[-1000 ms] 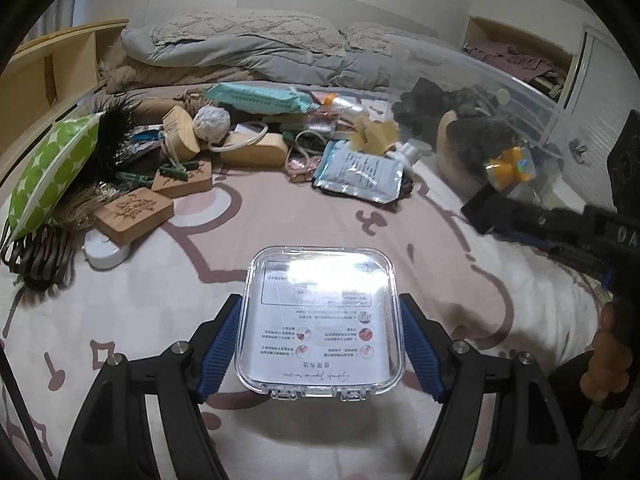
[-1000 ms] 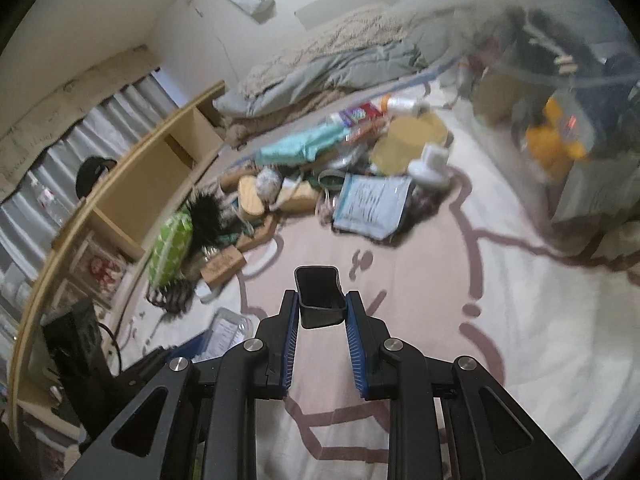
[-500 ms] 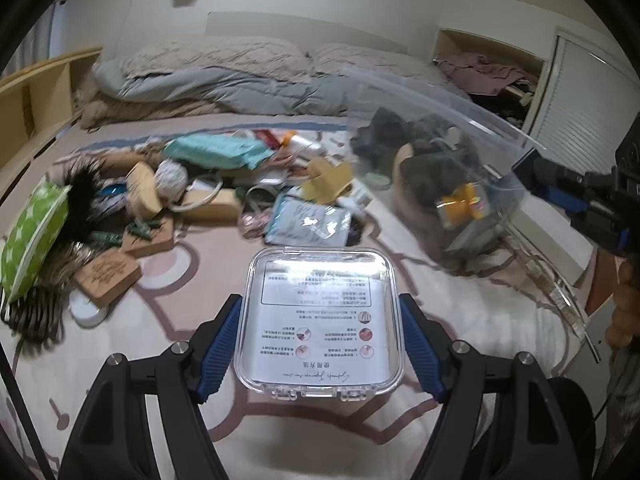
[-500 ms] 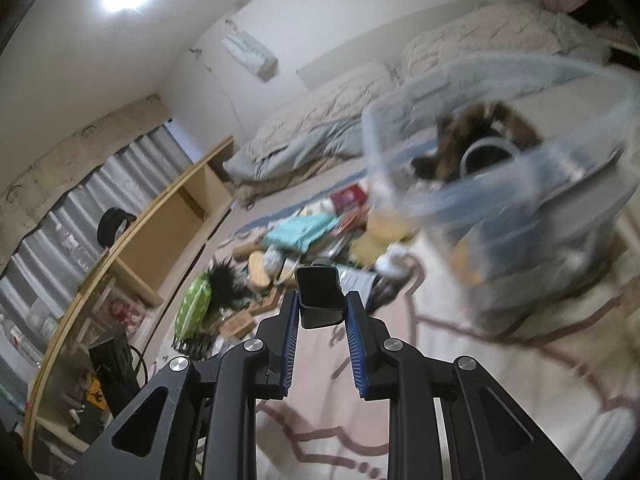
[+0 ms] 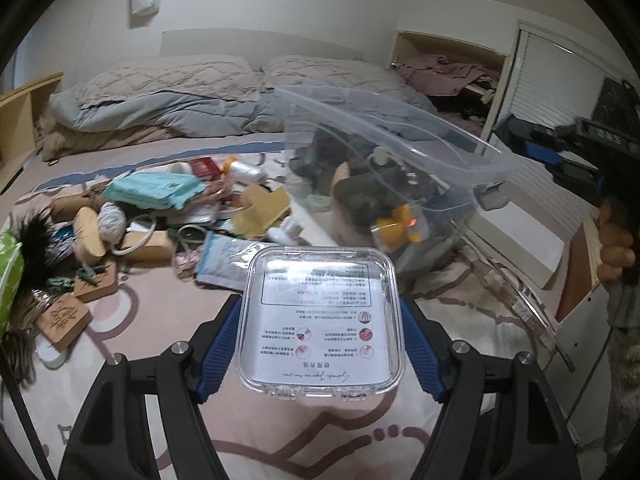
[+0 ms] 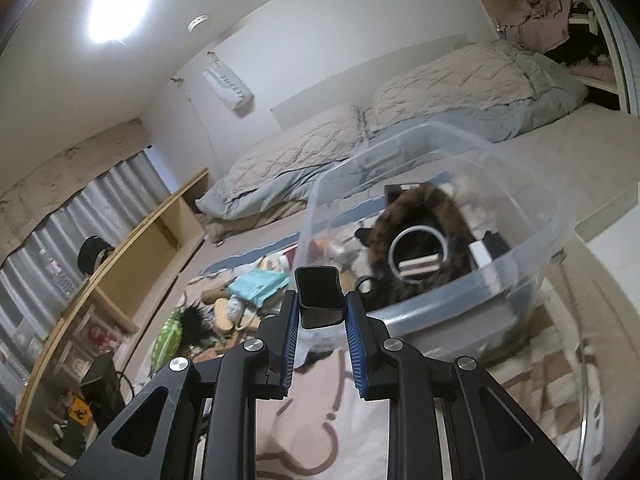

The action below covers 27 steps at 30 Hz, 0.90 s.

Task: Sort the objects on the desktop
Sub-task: 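Carry the black cup with the right tool over the clear bin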

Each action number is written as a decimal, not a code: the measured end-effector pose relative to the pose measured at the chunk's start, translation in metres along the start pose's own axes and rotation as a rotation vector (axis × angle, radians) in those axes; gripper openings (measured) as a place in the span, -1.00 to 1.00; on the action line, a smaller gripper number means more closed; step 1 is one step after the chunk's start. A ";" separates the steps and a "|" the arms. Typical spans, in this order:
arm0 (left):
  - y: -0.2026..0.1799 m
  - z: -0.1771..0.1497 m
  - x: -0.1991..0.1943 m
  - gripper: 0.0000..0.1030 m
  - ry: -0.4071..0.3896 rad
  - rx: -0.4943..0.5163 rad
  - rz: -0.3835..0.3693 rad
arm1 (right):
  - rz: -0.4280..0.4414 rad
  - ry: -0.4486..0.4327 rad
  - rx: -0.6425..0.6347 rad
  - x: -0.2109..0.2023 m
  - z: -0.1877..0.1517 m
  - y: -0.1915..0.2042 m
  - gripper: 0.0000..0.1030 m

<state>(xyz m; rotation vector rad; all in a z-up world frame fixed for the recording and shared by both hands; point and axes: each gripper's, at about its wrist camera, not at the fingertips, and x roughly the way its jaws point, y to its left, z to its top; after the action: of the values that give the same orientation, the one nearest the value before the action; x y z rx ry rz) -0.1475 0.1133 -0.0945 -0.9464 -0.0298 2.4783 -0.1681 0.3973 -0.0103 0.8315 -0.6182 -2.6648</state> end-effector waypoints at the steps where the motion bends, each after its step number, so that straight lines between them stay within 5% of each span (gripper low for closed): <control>1: -0.003 0.001 0.001 0.47 -0.001 0.004 -0.007 | 0.000 0.004 0.003 0.002 0.004 -0.002 -0.53; 27: -0.010 0.028 0.010 0.47 -0.048 0.039 -0.014 | -0.103 0.270 0.178 0.171 0.126 -0.012 -0.53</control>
<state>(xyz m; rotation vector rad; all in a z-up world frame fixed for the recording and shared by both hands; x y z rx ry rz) -0.1671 0.1303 -0.0777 -0.8680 -0.0036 2.4794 -0.3795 0.3819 -0.0032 1.2787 -0.7684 -2.5473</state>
